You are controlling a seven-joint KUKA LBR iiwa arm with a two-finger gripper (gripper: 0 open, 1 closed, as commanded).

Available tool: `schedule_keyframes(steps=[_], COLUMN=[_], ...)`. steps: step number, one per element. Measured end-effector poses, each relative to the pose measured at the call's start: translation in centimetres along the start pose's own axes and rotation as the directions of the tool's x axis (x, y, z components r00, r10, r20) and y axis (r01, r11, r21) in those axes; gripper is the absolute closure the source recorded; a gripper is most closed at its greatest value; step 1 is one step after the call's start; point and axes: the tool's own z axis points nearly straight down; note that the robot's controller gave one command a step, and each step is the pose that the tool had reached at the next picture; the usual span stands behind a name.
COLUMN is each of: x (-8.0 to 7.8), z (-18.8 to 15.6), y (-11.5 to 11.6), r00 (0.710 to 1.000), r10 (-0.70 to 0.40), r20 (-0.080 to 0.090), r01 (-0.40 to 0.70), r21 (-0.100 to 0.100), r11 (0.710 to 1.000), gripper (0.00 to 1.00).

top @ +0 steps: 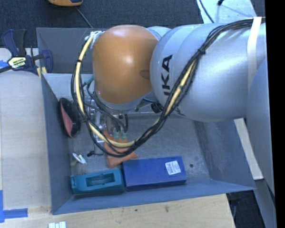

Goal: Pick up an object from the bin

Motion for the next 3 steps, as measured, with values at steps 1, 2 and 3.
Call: schedule_keyframes(steps=[1, 2, 3], x=[0.2, -0.1, 1.0], z=[5.5, 9.8, 11.6], y=[-3.7, -5.3, -5.7], r00=[0.997, 1.0, 0.995], r10=[-0.08, 0.008, 0.102], r20=[0.004, 0.0, -0.002], r01=[0.08, -0.008, -0.102], r21=[-0.001, 0.001, 0.001], r11=[0.997, 1.0, 0.995], gripper=[0.0, 0.0, 0.0])
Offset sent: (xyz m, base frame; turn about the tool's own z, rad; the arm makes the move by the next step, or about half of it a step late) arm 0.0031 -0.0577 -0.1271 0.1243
